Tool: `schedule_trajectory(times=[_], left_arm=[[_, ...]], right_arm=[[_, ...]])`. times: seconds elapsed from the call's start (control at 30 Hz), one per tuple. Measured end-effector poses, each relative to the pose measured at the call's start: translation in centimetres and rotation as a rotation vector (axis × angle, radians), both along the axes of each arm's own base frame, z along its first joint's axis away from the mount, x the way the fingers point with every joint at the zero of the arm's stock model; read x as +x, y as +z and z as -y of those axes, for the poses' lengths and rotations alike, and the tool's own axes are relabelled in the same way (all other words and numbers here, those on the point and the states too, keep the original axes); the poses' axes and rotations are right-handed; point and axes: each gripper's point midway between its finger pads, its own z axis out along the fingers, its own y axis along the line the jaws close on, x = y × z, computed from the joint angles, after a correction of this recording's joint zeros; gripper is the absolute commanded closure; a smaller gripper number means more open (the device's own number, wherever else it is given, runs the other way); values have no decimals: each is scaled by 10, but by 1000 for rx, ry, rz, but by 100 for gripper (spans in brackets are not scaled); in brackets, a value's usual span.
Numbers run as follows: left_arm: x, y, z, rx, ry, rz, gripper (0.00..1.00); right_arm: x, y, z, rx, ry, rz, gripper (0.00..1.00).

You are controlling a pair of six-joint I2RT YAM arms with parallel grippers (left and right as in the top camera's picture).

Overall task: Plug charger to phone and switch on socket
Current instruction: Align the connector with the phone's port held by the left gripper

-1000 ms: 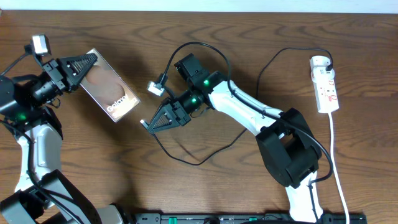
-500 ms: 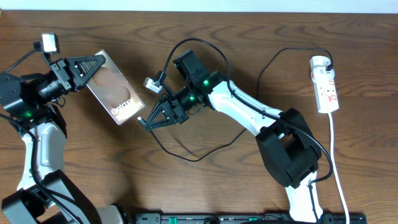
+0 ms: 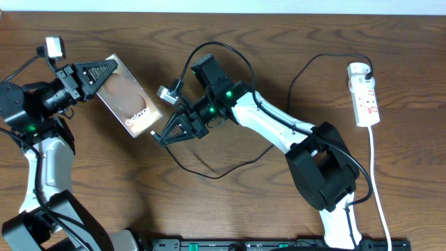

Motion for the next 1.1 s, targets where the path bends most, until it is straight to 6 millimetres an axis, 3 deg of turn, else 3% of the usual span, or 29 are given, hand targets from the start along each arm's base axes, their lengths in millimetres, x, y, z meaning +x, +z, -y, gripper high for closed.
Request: schedule_trajectory(times=[1.1], left_arm=[[2, 1, -1, 22, 14, 38, 93]], right_arm=[[7, 9, -5, 52, -2, 55, 99]])
